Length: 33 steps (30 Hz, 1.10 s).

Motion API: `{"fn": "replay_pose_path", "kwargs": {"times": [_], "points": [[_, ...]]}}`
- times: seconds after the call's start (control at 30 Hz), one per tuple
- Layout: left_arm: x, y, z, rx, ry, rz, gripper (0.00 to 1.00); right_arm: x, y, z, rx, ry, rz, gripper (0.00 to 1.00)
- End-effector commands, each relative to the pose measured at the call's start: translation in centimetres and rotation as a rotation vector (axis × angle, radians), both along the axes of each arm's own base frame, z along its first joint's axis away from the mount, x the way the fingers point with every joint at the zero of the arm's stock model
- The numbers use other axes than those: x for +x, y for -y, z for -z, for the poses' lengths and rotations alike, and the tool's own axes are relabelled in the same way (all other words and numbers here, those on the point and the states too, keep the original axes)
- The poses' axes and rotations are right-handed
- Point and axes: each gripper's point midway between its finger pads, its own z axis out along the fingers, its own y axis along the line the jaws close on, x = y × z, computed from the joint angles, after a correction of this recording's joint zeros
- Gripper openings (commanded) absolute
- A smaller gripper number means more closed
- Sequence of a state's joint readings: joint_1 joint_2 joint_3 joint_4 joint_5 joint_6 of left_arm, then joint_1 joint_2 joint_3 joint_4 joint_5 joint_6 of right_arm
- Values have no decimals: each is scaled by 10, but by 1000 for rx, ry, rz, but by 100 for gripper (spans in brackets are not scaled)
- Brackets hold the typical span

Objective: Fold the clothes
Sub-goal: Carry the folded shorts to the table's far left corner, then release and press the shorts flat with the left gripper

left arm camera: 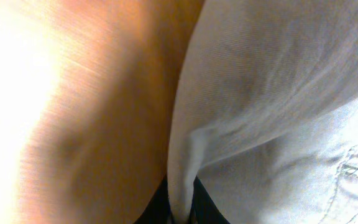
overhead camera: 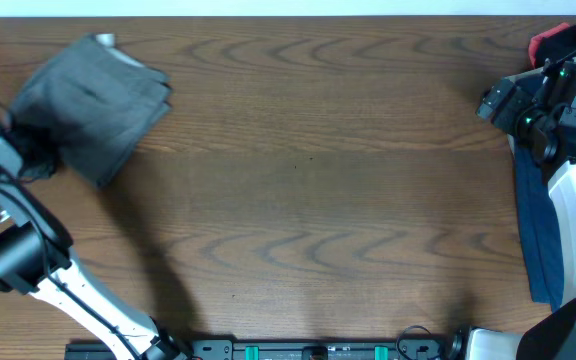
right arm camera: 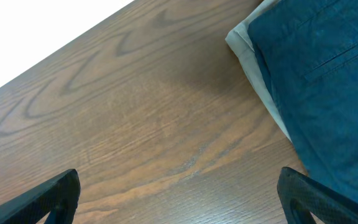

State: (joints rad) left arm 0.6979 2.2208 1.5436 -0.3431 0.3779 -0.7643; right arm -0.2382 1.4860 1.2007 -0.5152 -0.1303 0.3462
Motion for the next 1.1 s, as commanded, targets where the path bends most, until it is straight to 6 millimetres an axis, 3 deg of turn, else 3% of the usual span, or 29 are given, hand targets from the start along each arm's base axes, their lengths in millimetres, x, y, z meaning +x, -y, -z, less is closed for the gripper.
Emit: {"fn": "replay_pose_path", "kwargs": {"times": [0.0, 0.13, 0.33, 0.73, 1.07], "points": [[-8, 2, 11, -42, -31, -33, 6, 3, 2, -4, -17, 7, -9, 99], [1, 16, 9, -67, -12, 2, 6, 3, 2, -4, -17, 7, -9, 99], [28, 61, 8, -110, -12, 24, 6, 3, 2, -4, -17, 7, -9, 99], [85, 115, -2, 17, 45, 20, 6, 3, 2, -4, -17, 7, -9, 99], [108, 118, -11, 70, 128, 35, 6, 3, 2, -4, -17, 7, -8, 99]]}}
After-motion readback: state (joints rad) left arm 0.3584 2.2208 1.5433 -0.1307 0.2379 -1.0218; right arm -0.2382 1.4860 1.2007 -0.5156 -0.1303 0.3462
